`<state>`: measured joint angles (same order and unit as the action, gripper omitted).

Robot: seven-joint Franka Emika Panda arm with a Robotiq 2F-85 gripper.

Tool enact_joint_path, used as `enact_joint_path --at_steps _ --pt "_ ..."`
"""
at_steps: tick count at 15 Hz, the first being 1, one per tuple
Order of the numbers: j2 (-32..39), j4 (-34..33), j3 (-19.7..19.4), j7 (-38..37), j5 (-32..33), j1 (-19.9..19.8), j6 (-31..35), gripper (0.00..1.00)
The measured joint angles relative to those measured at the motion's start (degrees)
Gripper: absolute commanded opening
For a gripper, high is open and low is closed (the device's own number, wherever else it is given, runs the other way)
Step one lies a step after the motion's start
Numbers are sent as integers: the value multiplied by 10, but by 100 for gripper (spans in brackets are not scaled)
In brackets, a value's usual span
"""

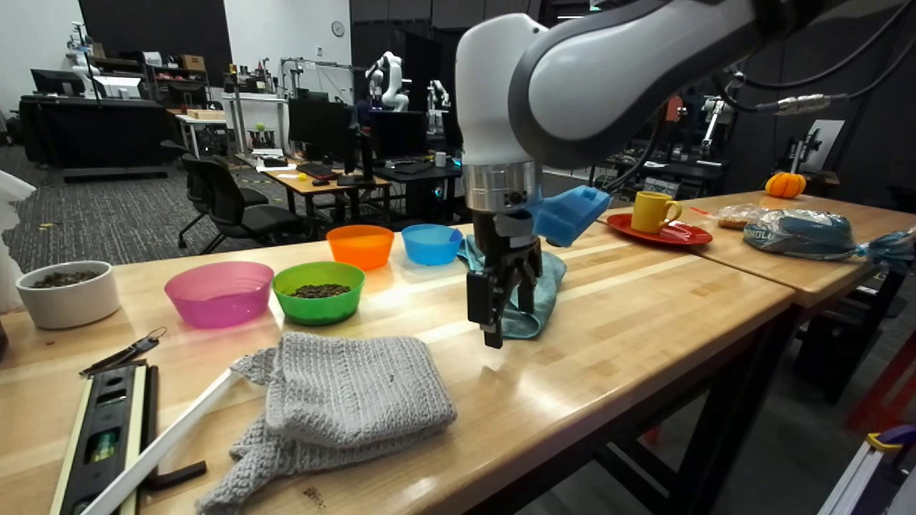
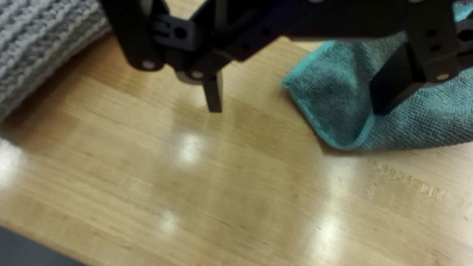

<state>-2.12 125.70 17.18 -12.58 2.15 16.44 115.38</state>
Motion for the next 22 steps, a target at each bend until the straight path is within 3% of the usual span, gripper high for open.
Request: enact_joint_path --at_steps 7,8,10,12,20,22 --pt "18 4 1 0 49 1 48 100" --pt "20 4 1 0 53 1 51 95" --pt "20 3 1 0 56 1 54 71" --pt "20 3 0 1 56 0 55 64" --pt "19 -7 -2 3 53 0 54 1" --pt "19 -7 -6 4 46 -1 50 0"
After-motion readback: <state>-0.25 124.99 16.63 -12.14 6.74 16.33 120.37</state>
